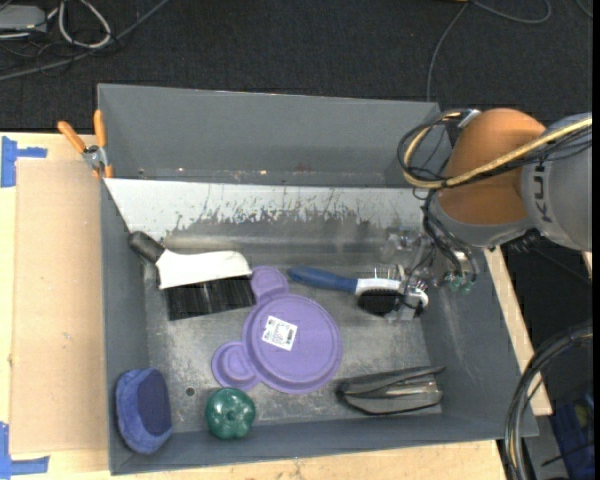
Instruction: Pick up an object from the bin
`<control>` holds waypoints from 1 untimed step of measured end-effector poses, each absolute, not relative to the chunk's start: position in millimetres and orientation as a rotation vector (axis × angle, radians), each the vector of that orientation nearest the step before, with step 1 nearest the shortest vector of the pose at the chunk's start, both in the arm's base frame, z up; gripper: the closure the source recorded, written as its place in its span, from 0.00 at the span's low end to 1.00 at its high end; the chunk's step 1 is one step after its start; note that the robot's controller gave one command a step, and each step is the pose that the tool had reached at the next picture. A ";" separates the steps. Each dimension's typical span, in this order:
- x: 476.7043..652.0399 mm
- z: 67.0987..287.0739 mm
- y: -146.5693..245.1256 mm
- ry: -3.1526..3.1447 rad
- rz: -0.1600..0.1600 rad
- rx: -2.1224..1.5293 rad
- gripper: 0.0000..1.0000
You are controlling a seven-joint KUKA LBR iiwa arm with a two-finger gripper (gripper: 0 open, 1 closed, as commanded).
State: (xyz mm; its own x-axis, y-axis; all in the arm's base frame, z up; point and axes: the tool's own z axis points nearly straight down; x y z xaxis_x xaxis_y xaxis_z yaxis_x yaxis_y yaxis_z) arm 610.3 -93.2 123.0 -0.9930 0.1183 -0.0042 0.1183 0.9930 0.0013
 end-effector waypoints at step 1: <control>610.3 112.7 -92.7 3.122 0.000 0.226 0.00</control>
Offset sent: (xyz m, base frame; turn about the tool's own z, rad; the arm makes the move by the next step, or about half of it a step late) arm -0.0017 0.0258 0.0168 -0.2169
